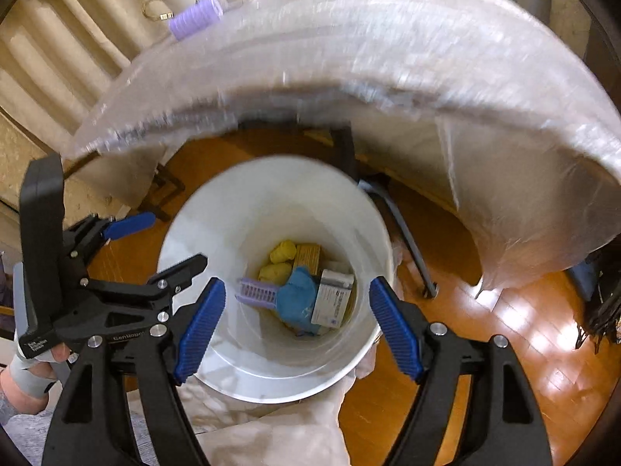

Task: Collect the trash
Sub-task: 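Move both open tools back over the table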

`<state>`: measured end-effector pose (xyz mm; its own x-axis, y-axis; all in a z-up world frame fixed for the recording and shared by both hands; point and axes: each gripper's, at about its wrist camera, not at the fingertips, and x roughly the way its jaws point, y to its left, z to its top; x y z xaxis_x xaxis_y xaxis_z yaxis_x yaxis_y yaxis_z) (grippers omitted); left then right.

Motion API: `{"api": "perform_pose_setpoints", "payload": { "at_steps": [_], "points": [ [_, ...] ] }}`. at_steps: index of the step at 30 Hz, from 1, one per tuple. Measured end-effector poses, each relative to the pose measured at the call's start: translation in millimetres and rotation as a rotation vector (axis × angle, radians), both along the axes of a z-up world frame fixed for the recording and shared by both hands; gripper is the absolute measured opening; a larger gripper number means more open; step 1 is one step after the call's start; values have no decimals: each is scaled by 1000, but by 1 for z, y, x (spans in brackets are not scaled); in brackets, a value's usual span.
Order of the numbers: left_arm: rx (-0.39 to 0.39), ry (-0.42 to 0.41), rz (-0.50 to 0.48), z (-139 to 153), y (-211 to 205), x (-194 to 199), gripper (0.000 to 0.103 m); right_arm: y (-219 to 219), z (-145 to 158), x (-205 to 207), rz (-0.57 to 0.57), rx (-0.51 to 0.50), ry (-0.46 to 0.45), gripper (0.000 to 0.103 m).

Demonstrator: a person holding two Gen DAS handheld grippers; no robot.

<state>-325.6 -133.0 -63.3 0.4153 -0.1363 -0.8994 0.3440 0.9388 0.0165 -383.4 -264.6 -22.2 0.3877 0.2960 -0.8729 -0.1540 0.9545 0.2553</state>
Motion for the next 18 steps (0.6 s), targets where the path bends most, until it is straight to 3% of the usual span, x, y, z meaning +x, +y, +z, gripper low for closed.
{"api": "perform_pose_setpoints", "payload": {
  "at_steps": [6, 9, 11, 12, 15, 18],
  "points": [
    [-76, -70, 12, 40, 9, -7, 89, -10, 59, 0, -25, 11, -139, 85],
    [-153, -152, 18, 79, 15, -15, 90, -13, 86, 2, -32, 13, -214, 92],
    [-190, -215, 30, 104, 19, -16, 102, -10, 102, 8, -27, 3, -273, 96],
    [-203, -266, 40, 117, 21, -16, 102, -7, 113, 14, -18, -8, -308, 98],
    [-193, -363, 73, 140, 24, -2, 102, -2, 139, 40, 2, -32, -373, 99],
    [-113, -383, 145, 145, 25, 39, 102, 12, 167, 88, 28, -36, -416, 99]
  ]
}}
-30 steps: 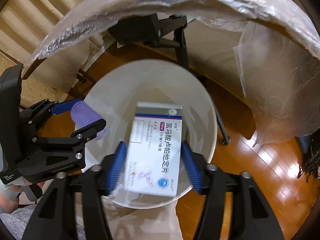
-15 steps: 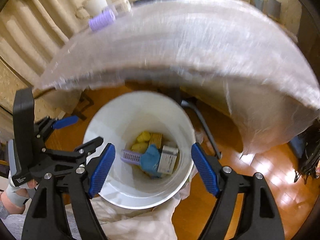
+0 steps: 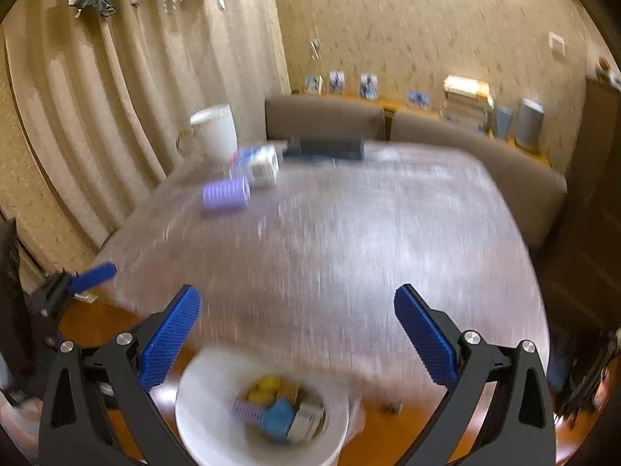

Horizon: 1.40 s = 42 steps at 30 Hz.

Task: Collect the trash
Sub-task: 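Move both open tools back over the table, then grasp the last purple roller with the left tool while the right tool grasps the Naproxen box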

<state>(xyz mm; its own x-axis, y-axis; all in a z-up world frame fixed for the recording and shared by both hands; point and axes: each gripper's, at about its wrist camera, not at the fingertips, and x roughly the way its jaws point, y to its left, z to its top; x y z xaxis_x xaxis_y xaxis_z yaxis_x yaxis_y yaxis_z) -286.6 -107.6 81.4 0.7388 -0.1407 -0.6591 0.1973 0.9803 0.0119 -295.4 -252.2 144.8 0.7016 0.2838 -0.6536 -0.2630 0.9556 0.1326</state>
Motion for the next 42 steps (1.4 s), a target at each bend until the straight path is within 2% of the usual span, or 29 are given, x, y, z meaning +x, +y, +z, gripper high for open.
{"api": "perform_pose_setpoints", "payload": {
  "at_steps": [5, 8, 11, 18, 21, 26, 32, 34, 36, 42],
  "points": [
    [-2, 35, 113, -9, 14, 61, 102, 45, 21, 99, 81, -1, 43, 99],
    [-29, 61, 156, -18, 25, 87, 102, 76, 19, 158, 99, -1, 124, 99],
    [-32, 65, 177, -23, 29, 108, 102, 105, 10, 200, 123, -28, 194, 99],
    [45, 54, 187, -33, 24, 142, 102, 159, -36, 286, 145, -91, 393, 99],
    [41, 58, 189, -34, 23, 152, 102, 165, -57, 306, 127, -105, 474, 99],
    [46, 77, 170, -39, 19, 167, 101, 166, -84, 329, 127, -68, 593, 99],
    [53, 102, 156, -44, 13, 185, 101, 175, -100, 342, 149, -111, 647, 98],
    [49, 108, 152, -46, 13, 190, 101, 177, -106, 347, 155, -119, 671, 89],
    [44, 112, 154, -46, 13, 192, 101, 174, -109, 350, 151, -104, 684, 87],
    [-17, 146, 161, -55, 20, 202, 100, 167, -106, 352, 150, -76, 649, 85]
  ]
}}
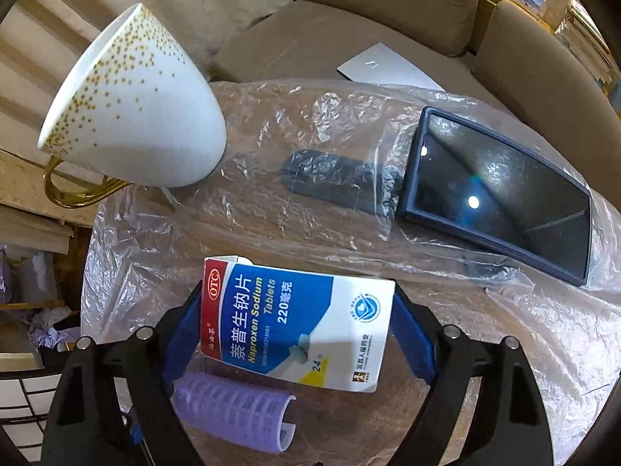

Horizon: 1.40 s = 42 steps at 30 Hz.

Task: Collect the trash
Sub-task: 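Grasp the last purple roller with the left tool while the right tool grasps the Naproxen box, then carry the purple roller and Naproxen box off the table toward the bin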

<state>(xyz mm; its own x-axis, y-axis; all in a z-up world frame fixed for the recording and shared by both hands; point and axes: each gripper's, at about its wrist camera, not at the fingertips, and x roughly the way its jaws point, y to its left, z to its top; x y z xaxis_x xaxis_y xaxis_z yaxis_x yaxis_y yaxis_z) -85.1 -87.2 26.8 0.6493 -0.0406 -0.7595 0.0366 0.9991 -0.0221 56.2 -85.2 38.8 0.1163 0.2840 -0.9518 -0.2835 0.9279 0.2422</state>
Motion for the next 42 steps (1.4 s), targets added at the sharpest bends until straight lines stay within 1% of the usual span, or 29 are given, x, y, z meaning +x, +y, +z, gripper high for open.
{"api": "perform_pose_setpoints", "payload": {
  "at_steps": [1, 3, 6, 8, 12, 14, 21, 24, 28, 31, 34, 36, 42],
  "points": [
    [-11, 5, 0, -1, 2, 1, 96, -3, 1, 1, -8, 5, -6, 85],
    [-42, 14, -6, -2, 7, 4, 90, -8, 4, 1, -25, 30, -22, 85],
    [-71, 26, -21, -2, 12, 4, 87, -17, 12, -1, -44, 75, -36, 85],
    [-85, 29, -27, -1, 15, 3, 82, -23, 16, -1, -55, 92, -50, 85],
    [-91, 34, -39, 0, 19, 3, 82, -35, 23, -3, -79, 108, -84, 85],
    [-94, 34, -42, -1, 22, 3, 78, -44, 28, -7, -96, 140, -101, 85],
    [-111, 30, -56, -1, 31, -2, 78, -78, 41, -28, -158, 223, -153, 85],
    [-102, 17, -65, 0, 34, -6, 78, -99, 44, -41, -194, 263, -168, 85],
    [-101, 8, -82, 7, 27, -8, 78, -127, 45, -66, -241, 311, -181, 85],
    [-108, 2, -95, 12, 22, -13, 78, -144, 44, -84, -263, 322, -187, 85],
    [-98, -6, -111, 13, 17, -18, 78, -160, 44, -103, -285, 338, -192, 85],
    [-98, -9, -121, 18, 13, -26, 78, -170, 44, -118, -296, 348, -197, 85],
    [-93, -9, -153, 25, 2, -52, 78, -194, 40, -167, -321, 339, -220, 85]
  ]
}}
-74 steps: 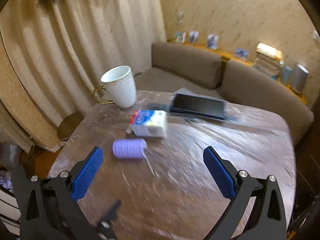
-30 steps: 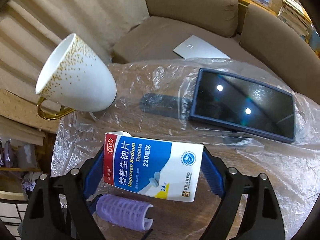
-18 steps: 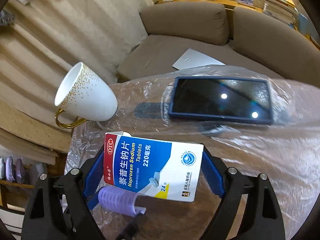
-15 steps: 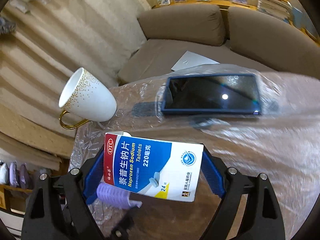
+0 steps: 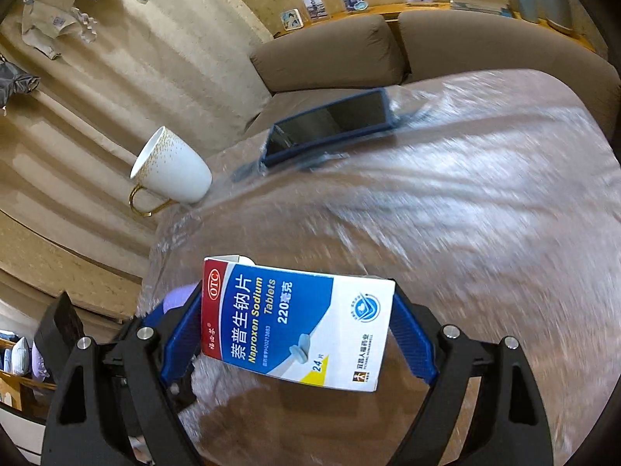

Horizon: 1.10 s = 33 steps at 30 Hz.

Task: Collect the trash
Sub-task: 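Carry the purple roller and Naproxen box off the table toward the bin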

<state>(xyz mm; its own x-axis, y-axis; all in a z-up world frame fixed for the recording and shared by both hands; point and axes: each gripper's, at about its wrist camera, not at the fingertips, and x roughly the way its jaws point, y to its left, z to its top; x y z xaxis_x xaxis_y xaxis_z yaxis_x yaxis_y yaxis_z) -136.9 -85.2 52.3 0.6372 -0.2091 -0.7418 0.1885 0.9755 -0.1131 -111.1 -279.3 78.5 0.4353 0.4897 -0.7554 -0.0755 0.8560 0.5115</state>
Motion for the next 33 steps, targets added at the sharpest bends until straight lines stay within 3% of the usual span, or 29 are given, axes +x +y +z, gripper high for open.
{"api": "perform_pose_setpoints", "payload": {
  "at_steps": [13, 23, 33],
  "points": [
    [-12, -9, -47, 7, -8, -43, 78, -16, -2, -96, -33, -72, -71, 85],
    [-30, -35, -97, 22, -11, -89, 78, -15, 2, -144, 0, -50, -110, 85],
    [-11, -35, -166, 30, -13, -139, 78, -13, -4, -197, 53, -23, -84, 85]
  ]
}}
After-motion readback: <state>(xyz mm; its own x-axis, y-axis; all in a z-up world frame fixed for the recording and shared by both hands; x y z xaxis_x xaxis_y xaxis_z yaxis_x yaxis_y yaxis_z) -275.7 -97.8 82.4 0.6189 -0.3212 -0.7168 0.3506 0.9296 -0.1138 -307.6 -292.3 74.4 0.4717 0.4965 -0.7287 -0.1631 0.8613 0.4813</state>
